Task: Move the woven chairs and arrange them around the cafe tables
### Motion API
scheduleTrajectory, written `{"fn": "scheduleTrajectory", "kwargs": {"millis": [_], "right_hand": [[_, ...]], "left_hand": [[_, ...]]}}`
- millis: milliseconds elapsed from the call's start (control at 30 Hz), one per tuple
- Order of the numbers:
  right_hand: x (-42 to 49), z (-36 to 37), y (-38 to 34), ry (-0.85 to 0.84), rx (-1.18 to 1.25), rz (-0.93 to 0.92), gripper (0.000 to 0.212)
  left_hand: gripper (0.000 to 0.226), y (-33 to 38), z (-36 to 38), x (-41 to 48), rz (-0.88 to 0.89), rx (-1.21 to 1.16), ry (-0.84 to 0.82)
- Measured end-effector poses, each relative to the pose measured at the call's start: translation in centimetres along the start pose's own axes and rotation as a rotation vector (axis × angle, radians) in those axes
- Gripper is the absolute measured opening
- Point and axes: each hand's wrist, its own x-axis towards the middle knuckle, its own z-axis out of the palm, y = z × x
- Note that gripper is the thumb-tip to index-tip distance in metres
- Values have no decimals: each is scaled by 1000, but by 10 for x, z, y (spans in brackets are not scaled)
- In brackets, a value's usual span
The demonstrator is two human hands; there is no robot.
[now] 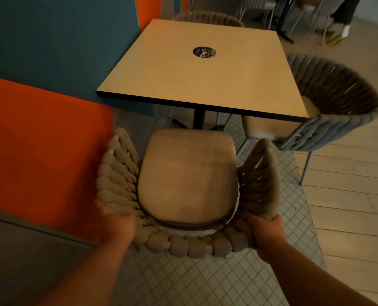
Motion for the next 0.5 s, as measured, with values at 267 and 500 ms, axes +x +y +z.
{"fn": "scheduleTrajectory", "kwargs": {"millis": [267,500], "right_hand": [[-1,-6,8,20,-5,43,51],[7,-16,14,-37,-38,89,51]], "left_hand": [[97,-9,6,-2,53,-151,9],[113,-18,5,4,30,2,-66]]}}
